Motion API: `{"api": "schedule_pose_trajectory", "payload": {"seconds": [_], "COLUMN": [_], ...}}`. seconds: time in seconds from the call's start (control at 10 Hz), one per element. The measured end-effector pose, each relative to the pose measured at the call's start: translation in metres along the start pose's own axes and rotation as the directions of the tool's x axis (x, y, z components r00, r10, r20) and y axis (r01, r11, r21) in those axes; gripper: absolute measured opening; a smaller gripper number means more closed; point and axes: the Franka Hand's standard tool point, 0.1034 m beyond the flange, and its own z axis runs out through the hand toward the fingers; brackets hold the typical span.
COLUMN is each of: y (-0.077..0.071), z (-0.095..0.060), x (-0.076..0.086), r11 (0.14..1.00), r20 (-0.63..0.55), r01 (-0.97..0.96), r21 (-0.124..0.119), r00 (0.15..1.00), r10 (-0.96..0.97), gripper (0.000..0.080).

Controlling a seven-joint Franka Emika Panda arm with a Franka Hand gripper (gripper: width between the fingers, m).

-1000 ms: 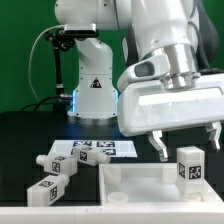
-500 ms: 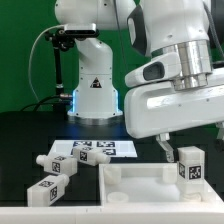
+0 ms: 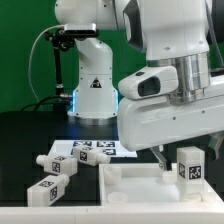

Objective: Assemble one leg

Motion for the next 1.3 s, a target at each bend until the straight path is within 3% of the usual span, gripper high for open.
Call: {"api": "schedule_pose_trajectory", "payload": {"seconds": [0.1,0.2,0.3,0.6,0.8,0.9,1.0,1.2,1.3], "y": [0.0,0.0,0.003,0.001,-0.003,-0.007,-0.008,-0.007,-0.008], "z": [0.0,0.0,0.0,0.002,0.003,0.004,0.005,0.005,0.005], "x": [0.0,0.0,0.0,0.0,0.0,-0.001,-0.001,0.001,0.001], "r11": [1.0,1.0,0.998,0.94,0.821,0.699,0.587,0.34,0.337], "r20": [0.0,0.0,0.0,-0.017,-0.03,-0.009,0.006,0.062,0.064], "r01": [-0.023,-0.024,-0.067,-0.342,-0.571,-0.716,-0.81,-0.938,-0.939], "r21": [0.001,0.001,-0.002,0.006,0.009,0.009,0.019,0.07,0.07], "r00": [1.0,1.0,0.998,0.94,0.821,0.698,0.587,0.344,0.342], "r10": [0.023,0.024,0.067,0.342,0.571,0.716,0.81,0.937,0.938], "gripper": [0.0429,0.0429,0.0291,0.0291,0.0291,0.0291,0.0291,0.029,0.029]}}
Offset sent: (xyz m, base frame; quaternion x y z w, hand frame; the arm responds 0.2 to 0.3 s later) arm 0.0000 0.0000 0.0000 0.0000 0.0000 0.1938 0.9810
